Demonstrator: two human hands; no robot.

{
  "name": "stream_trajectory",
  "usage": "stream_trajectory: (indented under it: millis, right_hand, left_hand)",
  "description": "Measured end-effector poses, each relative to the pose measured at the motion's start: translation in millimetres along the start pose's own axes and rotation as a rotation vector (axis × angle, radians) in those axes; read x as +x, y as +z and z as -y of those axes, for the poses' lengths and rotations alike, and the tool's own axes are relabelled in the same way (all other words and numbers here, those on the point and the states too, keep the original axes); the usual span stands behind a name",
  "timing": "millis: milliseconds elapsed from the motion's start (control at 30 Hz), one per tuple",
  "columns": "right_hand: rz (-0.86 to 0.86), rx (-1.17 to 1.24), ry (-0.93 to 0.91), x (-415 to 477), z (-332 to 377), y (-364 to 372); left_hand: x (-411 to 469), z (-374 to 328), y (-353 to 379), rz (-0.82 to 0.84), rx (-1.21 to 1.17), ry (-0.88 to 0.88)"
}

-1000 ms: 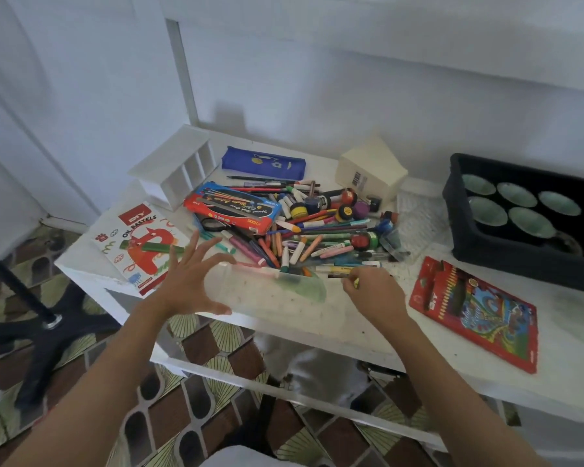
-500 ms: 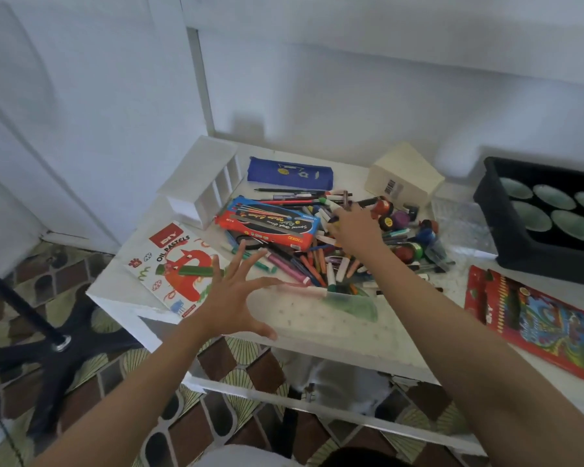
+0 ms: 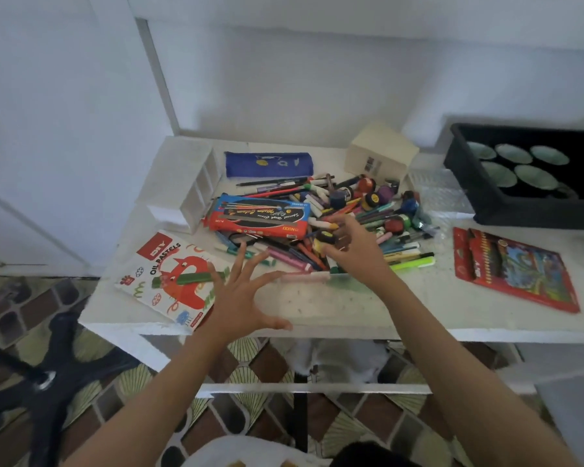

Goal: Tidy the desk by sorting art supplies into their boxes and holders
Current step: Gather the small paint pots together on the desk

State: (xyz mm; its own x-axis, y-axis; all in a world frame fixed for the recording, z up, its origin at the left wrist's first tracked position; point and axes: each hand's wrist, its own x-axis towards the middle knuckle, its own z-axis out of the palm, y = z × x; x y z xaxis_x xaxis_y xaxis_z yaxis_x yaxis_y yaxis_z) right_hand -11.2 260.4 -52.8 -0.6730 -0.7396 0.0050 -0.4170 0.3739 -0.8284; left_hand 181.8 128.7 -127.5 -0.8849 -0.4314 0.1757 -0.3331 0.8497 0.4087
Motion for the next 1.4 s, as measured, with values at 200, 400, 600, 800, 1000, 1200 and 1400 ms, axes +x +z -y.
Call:
stream_trajectory:
  millis: [200, 400, 600, 800, 1000, 1200, 1400]
  right_hand:
    - [0.416, -0.136, 0.025, -41, 2, 12]
    - [0.476, -0.172, -0.01, -48, 10, 34]
    - [0.436, -0.212, 0.008, -46, 14, 41]
    - [0.342, -0.108, 0.013, -52, 6, 49]
    - [0.489, -0.11, -0.009, -39, 4, 40]
    - [0.324, -0.161, -0.066, 11, 7, -4]
    - [0.012, -0.437, -0.235, 91, -21, -46]
  left_hand:
    - [-1, -4, -4, 0.057, 0.043, -0.03]
    - [-1, -5, -5, 0.067, 0.031, -0.029]
    - [0, -6, -6, 0.076, 0.033, -0.035]
    - [0, -8, -10, 0.112, 0.038, -0.062]
    - [0, -10, -11, 0.137, 0.108, -0.081]
    - [-3, -19, -11, 0.098, 0.075, -0.141]
    - [-5, -29, -15, 0.208, 0.129, -0.26]
